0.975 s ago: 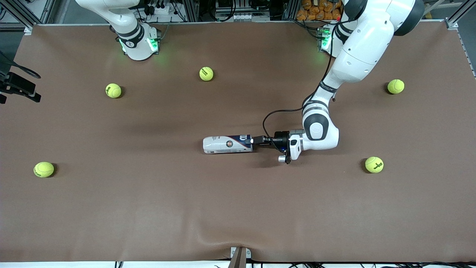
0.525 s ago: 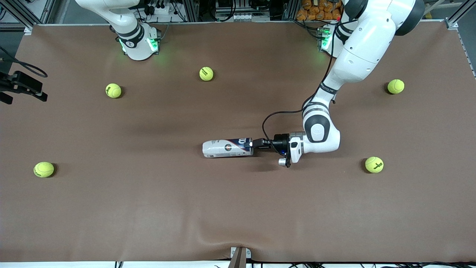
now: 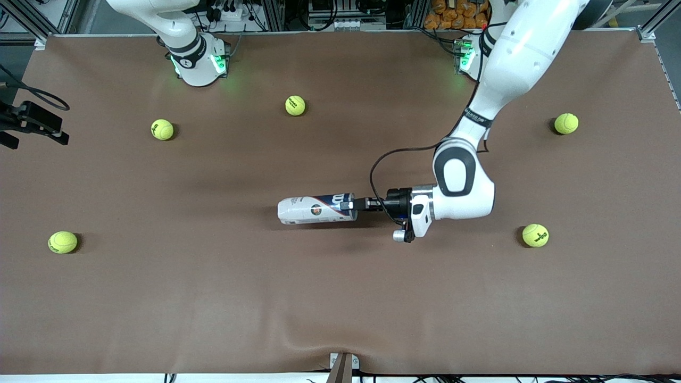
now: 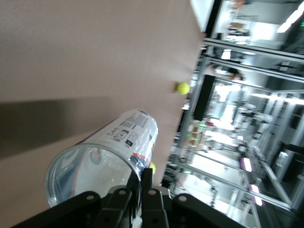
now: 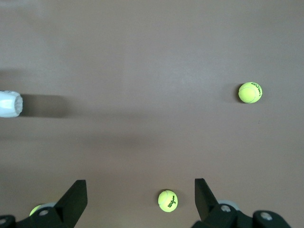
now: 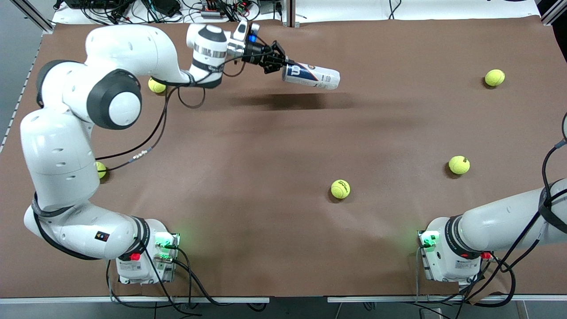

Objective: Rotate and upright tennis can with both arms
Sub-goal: 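Lift and rotate the can upright with the left gripper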

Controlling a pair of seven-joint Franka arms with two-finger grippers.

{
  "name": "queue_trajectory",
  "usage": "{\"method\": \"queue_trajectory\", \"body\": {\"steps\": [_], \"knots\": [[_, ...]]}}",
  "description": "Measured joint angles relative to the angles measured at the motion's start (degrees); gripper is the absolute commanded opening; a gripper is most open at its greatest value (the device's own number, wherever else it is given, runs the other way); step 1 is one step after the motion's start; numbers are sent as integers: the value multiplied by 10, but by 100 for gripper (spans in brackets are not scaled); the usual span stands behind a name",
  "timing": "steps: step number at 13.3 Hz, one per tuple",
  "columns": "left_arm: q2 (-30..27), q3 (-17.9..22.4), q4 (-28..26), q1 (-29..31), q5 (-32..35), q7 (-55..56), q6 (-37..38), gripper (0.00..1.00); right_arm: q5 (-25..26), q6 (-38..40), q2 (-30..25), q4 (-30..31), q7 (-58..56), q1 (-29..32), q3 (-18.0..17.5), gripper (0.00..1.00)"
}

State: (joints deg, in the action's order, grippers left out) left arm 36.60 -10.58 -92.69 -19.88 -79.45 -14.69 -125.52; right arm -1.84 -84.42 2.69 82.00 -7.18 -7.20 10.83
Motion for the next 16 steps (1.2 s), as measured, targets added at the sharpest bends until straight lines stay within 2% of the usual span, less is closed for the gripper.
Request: {"method": "queue_trajectory", "body": {"steps": [3,7,10,12,14,16], "knots": [[-36,0,36,-26,182,201,-21,0,0,0,0,0,0,-3,-1,100],[-48,-2,109,-71,456,497,-23,0,0,0,0,0,0,-3,0,100],[-50,-3,126,-97,579,609,-7,0,0,0,0,0,0,-4,0,100],[-54,-3,147,-107,656,666,51,0,2,0,0,0,0,-3,1,100],[-60,-2,169,-120,710,706,112,0,12,0,0,0,0,-3,2,100],[-62,-1,174,-138,756,739,143,0,14,0,0,0,0,-3,2,100]]}}
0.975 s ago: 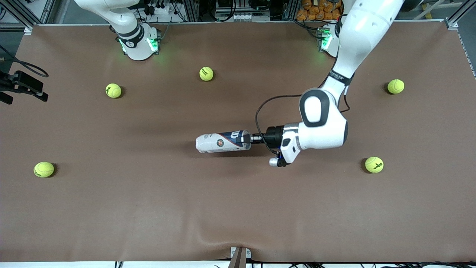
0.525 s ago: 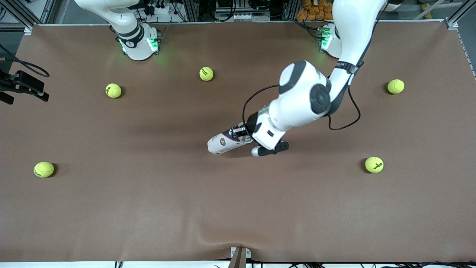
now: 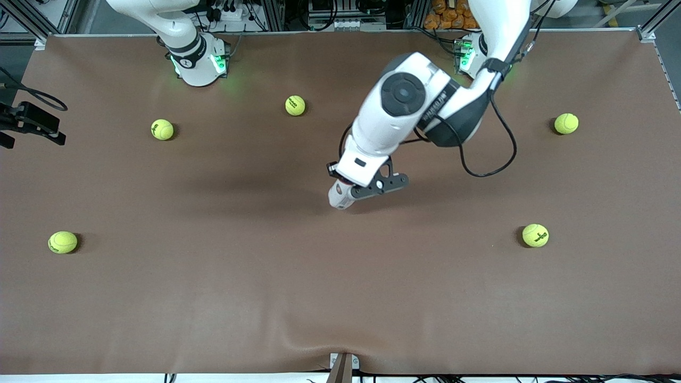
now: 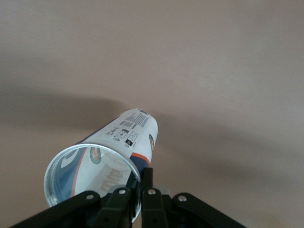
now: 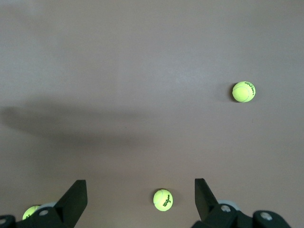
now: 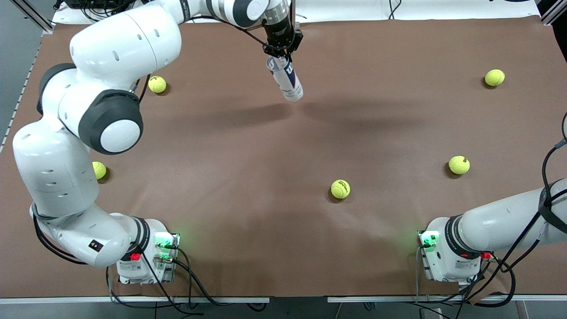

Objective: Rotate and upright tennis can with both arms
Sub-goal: 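Lift and rotate the can upright with the left gripper, then lower the upright can onto the table with the left gripper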

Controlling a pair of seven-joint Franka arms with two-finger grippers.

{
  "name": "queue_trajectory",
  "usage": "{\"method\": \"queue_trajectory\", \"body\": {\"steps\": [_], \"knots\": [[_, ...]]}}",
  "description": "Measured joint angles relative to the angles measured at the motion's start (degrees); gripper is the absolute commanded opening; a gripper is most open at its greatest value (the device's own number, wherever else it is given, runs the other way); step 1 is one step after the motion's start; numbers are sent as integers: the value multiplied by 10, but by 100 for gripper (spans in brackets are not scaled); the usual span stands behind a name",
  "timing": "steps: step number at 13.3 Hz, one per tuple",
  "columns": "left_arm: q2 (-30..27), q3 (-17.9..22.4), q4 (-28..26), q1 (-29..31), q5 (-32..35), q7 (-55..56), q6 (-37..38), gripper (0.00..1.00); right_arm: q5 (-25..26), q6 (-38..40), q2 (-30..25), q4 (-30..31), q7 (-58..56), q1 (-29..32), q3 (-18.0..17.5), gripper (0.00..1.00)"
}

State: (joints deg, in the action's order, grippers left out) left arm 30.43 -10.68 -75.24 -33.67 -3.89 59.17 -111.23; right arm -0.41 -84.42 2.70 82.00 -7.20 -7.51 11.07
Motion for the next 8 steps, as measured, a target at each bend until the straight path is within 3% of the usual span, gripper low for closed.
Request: {"method": "queue_trajectory", "body": {"steps": [2,5,8], "knots": [[8,13,0,-30,18,14,10,0,1,0,0,0,0,0,0,100],[31,82,2,-111,26,33,10,0,1,0,0,0,0,0,0,100],[40,108,4,-140,28,36,26,0,1,0,0,0,0,0,0,100]]}}
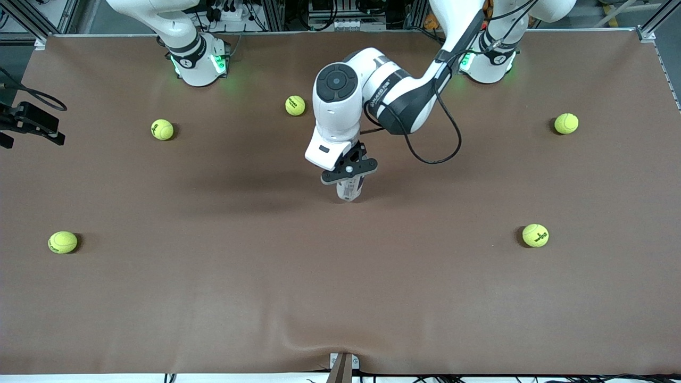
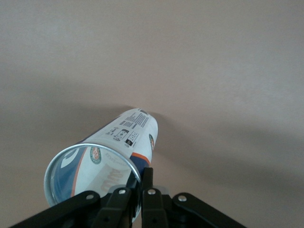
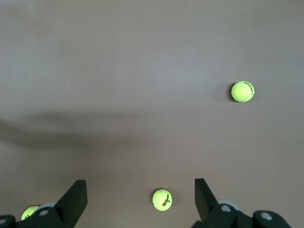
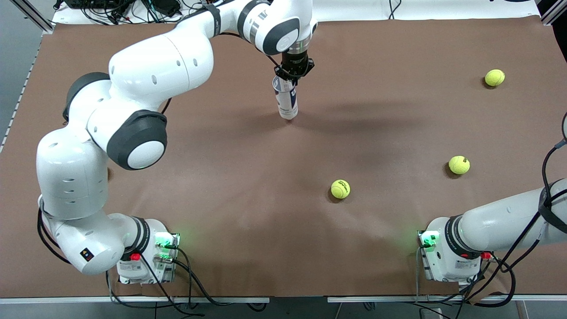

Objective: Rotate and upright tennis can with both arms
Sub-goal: 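Lower the upright can onto the table with the left gripper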

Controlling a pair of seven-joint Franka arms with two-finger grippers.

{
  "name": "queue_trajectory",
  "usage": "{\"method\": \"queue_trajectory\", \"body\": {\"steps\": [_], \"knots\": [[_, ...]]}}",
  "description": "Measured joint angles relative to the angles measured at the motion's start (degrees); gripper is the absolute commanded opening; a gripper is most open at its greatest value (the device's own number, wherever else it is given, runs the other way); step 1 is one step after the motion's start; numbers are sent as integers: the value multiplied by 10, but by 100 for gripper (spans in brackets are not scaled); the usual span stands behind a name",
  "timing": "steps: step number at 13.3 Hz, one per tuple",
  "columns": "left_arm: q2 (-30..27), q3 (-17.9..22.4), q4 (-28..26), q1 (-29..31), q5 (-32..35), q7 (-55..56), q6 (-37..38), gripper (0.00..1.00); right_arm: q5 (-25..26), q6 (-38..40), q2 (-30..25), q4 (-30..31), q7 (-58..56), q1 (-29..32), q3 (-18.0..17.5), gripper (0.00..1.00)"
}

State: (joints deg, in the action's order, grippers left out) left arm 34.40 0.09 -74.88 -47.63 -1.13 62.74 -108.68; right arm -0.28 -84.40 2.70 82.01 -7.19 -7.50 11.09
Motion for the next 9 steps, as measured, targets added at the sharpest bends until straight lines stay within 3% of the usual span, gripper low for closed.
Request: {"method": "queue_trajectory", "body": {"steps": [9], "knots": [[17,8,9,-14,0,7,3,0,0,0,0,0,0,0,0,100]]}}
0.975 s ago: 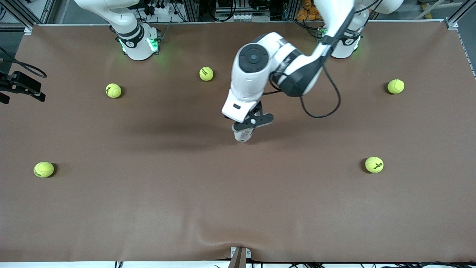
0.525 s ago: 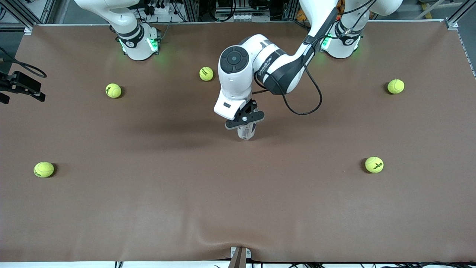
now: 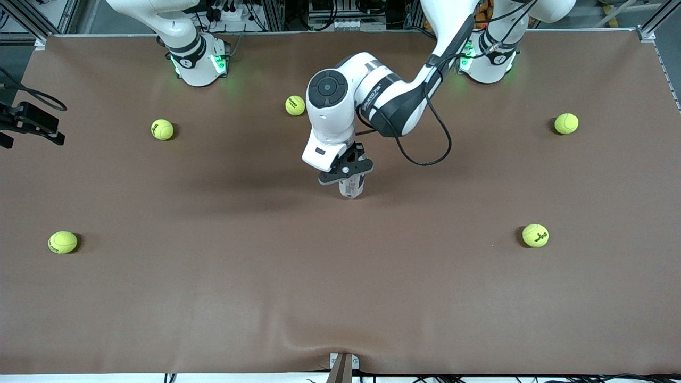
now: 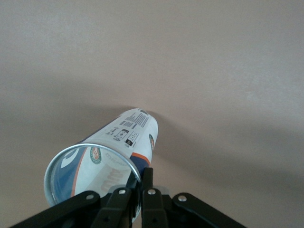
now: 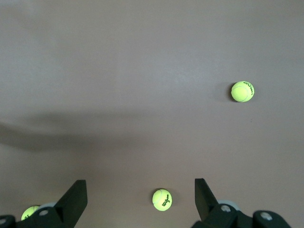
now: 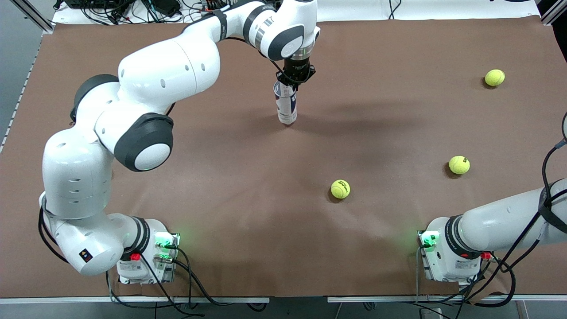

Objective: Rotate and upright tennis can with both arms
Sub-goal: 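Lower the upright can onto the table with the left gripper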

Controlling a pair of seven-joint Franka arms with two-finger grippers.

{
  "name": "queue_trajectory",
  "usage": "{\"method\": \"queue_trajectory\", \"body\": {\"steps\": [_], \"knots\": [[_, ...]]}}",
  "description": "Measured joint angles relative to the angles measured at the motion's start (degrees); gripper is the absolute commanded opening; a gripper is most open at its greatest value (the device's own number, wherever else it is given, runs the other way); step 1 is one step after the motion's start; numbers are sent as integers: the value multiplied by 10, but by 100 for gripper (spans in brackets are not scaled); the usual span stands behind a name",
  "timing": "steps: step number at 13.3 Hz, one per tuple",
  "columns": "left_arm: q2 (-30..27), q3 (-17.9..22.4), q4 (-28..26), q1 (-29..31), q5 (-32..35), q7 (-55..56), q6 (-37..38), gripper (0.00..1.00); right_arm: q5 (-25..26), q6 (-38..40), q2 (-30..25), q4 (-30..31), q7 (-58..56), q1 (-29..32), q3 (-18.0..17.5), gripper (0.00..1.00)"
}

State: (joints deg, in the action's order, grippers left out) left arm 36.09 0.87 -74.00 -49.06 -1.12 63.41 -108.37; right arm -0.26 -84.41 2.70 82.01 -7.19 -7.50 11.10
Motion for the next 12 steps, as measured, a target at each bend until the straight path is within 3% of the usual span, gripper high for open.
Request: {"method": "queue_trajectory", "body": {"steps": [12], "knots": [[7,3,2,0,0,0,-2,0,0,1,0,0,0,0,0,100]]}}
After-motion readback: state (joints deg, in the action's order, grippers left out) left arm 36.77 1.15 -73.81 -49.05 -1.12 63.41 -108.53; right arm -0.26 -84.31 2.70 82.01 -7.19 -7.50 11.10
